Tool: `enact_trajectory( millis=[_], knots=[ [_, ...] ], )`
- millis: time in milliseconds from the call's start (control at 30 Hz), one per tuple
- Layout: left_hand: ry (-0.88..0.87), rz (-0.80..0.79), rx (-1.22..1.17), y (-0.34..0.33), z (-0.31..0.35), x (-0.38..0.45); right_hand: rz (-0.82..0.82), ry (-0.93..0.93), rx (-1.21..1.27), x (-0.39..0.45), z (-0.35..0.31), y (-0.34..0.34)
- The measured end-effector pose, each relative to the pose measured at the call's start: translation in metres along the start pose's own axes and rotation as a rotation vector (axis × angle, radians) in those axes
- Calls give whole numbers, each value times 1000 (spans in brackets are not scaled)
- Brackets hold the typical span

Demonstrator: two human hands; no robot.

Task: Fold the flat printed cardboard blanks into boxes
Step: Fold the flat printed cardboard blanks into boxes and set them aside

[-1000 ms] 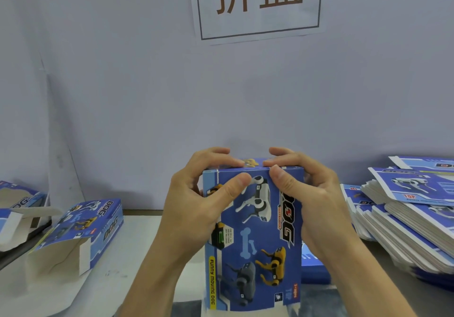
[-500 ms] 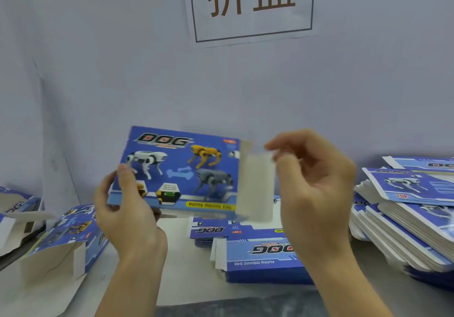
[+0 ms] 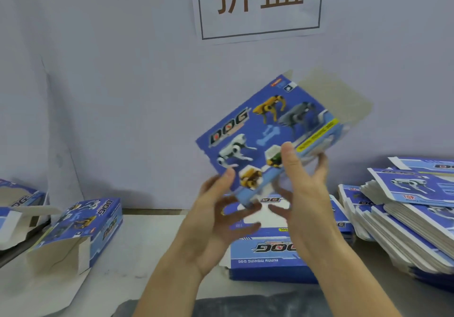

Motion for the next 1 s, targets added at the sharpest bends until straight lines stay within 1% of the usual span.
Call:
enact_trajectory(
  millis=[67, 133, 167, 233, 300, 333, 433, 500, 533, 600, 700, 767, 800, 933, 1000],
  knots=[
    [82, -63, 183, -1, -6, -1, 98, 112, 63, 5, -4, 12],
    [89, -55, 286, 1, -7, -1, 117, 158, 30, 7, -6, 19],
    [57, -21, 322, 3, -5, 0, 106, 154, -5, 8, -6, 22],
    [-85, 105, 341, 10, 7, 2, 47, 112, -122, 12, -4, 28],
    [-272, 205, 312, 19, 22, 3, -93, 50, -242, 12, -1, 30],
    [-353, 214, 300, 21, 27, 2, -187, 24, -292, 12, 1, 30],
    [-502, 126, 214, 21, 38, -4, -473, -66, -426, 9, 10, 25],
    [-552, 112, 238, 20, 43, -9, -570, -120, -429, 6, 16, 23],
    [-576, 127, 265, 20, 44, -10, -572, -118, -421, 6, 17, 22],
    [-598, 132, 290, 17, 43, -11, -502, -64, -370, 8, 16, 19],
    [-607, 89, 306, 4, 33, -9, -335, 106, -297, 7, 15, 10],
    [-616, 101, 309, 1, 28, -8, -266, 227, -295, 4, 15, 5],
    [-624, 111, 316, 1, 27, -7, -255, 251, -295, 2, 15, 3],
    [-629, 132, 343, 5, 28, -5, -254, 217, -263, 2, 17, 4],
    [-601, 105, 344, 7, 29, -6, -260, 201, -249, 3, 16, 5]
  ],
)
Point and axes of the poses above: each hand's wrist, its own x-axis towards the middle knuckle, its own y-axis out of the back of the hand, z = x × y, the point moved 4 cm from there along x, towards the middle knuckle
